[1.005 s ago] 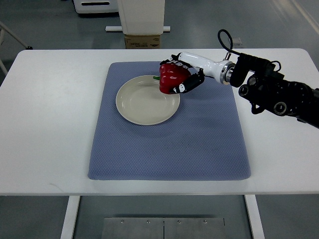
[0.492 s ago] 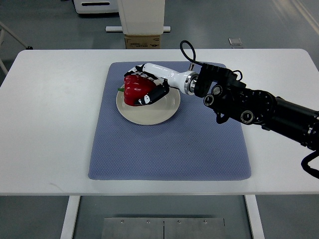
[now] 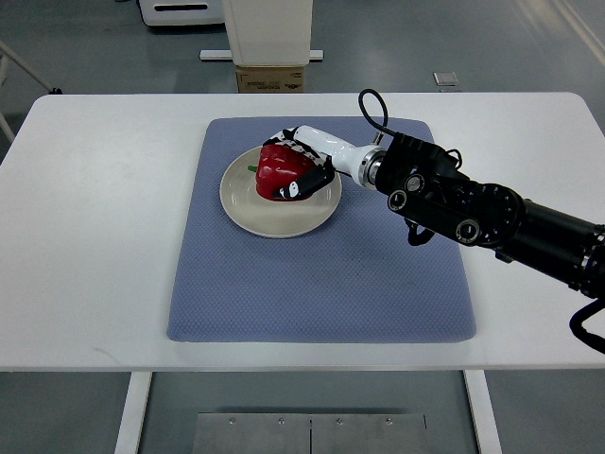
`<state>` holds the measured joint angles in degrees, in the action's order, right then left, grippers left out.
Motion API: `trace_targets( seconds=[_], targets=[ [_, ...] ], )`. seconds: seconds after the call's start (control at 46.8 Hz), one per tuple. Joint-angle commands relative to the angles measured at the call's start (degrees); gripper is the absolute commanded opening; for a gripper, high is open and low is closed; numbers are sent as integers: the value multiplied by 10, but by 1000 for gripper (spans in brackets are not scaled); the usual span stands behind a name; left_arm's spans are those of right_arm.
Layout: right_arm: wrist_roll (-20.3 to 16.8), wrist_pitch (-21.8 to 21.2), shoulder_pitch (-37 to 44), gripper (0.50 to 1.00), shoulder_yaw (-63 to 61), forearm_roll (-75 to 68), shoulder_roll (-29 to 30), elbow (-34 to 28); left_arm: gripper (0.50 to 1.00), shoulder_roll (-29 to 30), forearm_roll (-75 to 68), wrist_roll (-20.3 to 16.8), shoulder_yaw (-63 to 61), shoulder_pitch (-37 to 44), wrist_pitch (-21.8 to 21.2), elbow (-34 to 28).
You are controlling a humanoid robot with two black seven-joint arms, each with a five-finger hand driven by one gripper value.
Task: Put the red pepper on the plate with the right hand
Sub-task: 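Lower the pepper onto the plate and open the right hand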
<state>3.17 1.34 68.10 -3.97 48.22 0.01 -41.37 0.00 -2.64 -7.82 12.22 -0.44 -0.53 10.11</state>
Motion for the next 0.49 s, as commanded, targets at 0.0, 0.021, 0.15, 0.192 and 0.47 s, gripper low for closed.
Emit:
trace_targets(
  seconds=[0.0,0.021,0.15,0.192,0.47],
  targets=[
    [-7,7,-5,500,0,-1,0,2,1000,0,0,0,0,0,0,0],
    [-9,8,-7,500,0,-1,0,2,1000,0,0,0,0,0,0,0],
    [-19,9,-13,500,0,-5,0,5,1000,0,0,0,0,0,0,0],
    [-20,9,-13,500,0,-6,0,5,1000,0,0,0,0,0,0,0],
    [-24,10,-15,500,0,-6,0,6,1000,0,0,0,0,0,0,0]
  ],
)
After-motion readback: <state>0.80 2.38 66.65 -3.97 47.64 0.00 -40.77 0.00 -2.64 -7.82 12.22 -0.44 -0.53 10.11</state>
